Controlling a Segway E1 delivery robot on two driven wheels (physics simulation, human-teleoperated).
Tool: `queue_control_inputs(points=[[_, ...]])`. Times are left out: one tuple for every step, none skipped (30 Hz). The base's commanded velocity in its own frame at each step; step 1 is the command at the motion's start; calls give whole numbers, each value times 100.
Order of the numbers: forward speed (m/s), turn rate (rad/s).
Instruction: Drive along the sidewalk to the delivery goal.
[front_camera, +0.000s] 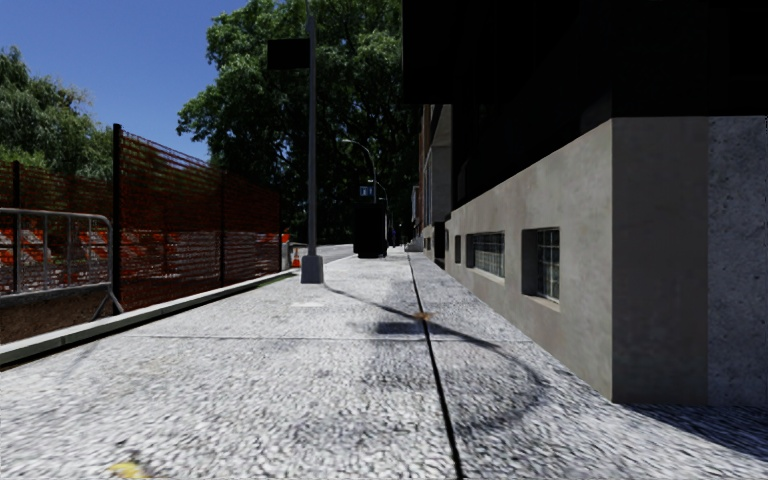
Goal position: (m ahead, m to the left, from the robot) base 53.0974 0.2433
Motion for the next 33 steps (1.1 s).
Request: queue_control_inputs(points=[[200,0],[200,0],[200,0],[200,0],[200,0],[200,0],[200,0],[200,0],[200,0],[200,0],[200,0],[200,0],[200,0],[200,0],[200,0],[200,0],[200,0],[200,0],[200,0],[200,0],[200,0],[200,0],[200,0],[200,-5],[200,-5],[200,-7],[200,-8],[200,-10],[200,-10],[200,-14],[200,-17],[200,-17],[200,-17]])
